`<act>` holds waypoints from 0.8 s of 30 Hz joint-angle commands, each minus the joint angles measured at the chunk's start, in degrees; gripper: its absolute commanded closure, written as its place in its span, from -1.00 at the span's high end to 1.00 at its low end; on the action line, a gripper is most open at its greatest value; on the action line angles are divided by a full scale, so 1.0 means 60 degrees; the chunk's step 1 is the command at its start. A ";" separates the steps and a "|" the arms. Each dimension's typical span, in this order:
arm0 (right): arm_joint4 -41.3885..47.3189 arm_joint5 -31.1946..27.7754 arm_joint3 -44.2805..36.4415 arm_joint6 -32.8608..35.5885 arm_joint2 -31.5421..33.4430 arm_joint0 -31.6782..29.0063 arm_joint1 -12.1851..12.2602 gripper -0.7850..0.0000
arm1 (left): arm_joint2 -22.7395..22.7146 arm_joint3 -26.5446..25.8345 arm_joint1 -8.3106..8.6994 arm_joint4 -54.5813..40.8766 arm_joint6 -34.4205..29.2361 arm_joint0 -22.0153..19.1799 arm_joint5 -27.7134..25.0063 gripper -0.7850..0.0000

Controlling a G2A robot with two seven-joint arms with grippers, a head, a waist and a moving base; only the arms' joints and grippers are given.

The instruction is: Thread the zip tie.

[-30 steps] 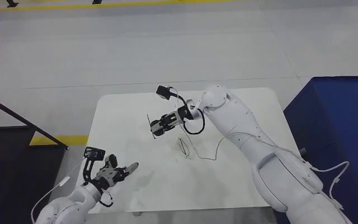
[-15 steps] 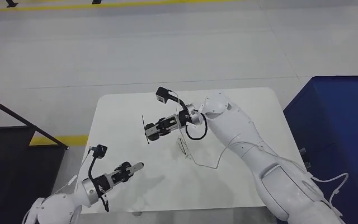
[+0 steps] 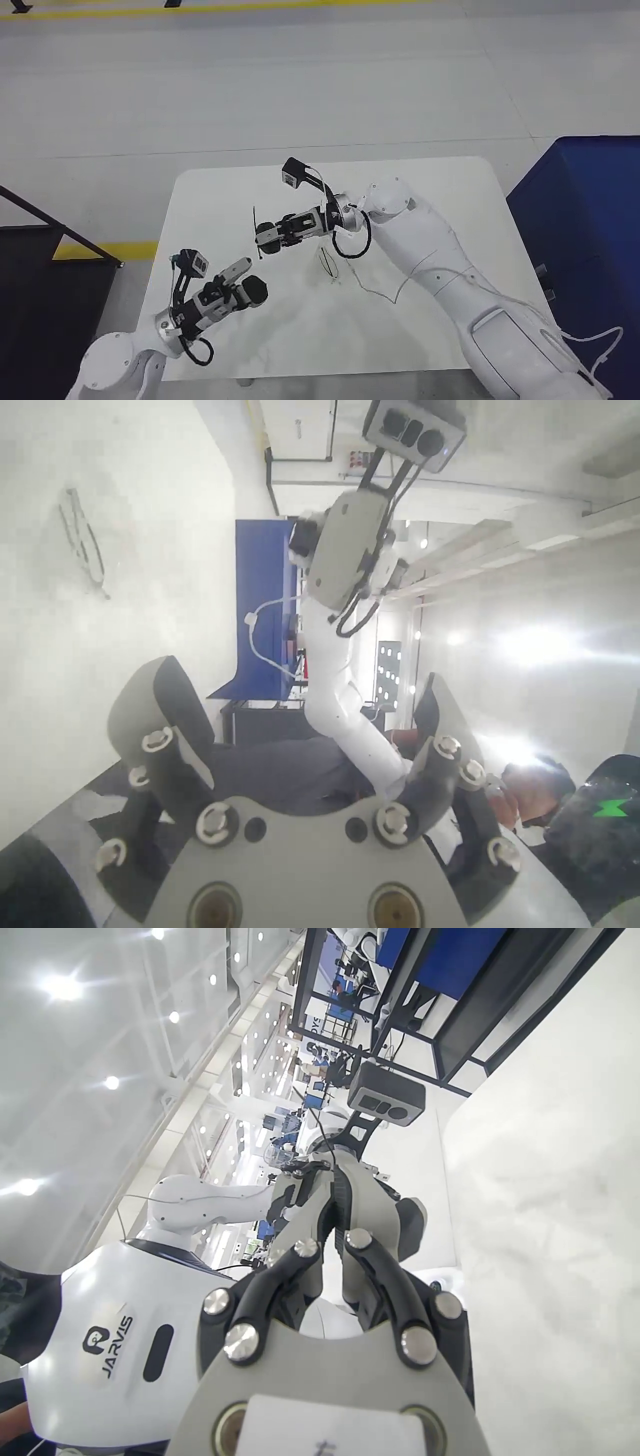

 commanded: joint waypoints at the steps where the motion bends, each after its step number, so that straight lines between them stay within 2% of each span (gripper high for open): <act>1: 0.0005 0.0086 -0.0099 0.0025 0.0028 -0.0063 0.0015 -1.00 | 0.0245 0.0123 -0.0042 -0.0259 0.0323 -0.0074 -0.0334 0.99; 3: -0.0019 0.0167 -0.0143 0.0043 0.0040 -0.0108 0.0025 -1.00 | 0.0302 0.0175 -0.0057 -0.0438 0.0469 -0.0155 -0.0427 0.82; 9: -0.0085 0.0305 -0.0192 0.0101 0.0063 -0.0108 0.0029 -1.00 | 0.0336 0.0282 -0.0058 -0.0215 0.0985 -0.0253 -0.0461 0.63; 11: -0.0092 0.0330 -0.0177 0.0093 0.0081 -0.0086 0.0027 -1.00 | 0.0355 0.0306 -0.0050 -0.0215 0.0904 -0.0218 -0.0503 0.43; 12: -0.0105 0.0346 -0.0165 0.0073 0.0088 -0.0072 0.0025 -1.00 | 0.0361 0.0319 -0.0044 -0.0159 0.0877 -0.0198 -0.0515 0.41; 14: -0.0089 0.0383 -0.0152 0.0079 0.0105 -0.0048 0.0020 -1.00 | 0.0380 0.0311 -0.0040 -0.0150 0.0887 -0.0163 -0.0562 0.00; 15: -0.0095 0.0408 -0.0140 0.0083 0.0116 -0.0027 0.0020 -1.00 | 0.0391 0.0300 -0.0041 -0.0250 0.0866 -0.0135 -0.0556 -0.11; 24: -0.0183 0.0485 -0.0061 0.0120 0.0158 0.0047 0.0014 -1.00 | 0.0330 0.0098 -0.0021 -0.0670 0.0734 0.0025 -0.0661 -0.13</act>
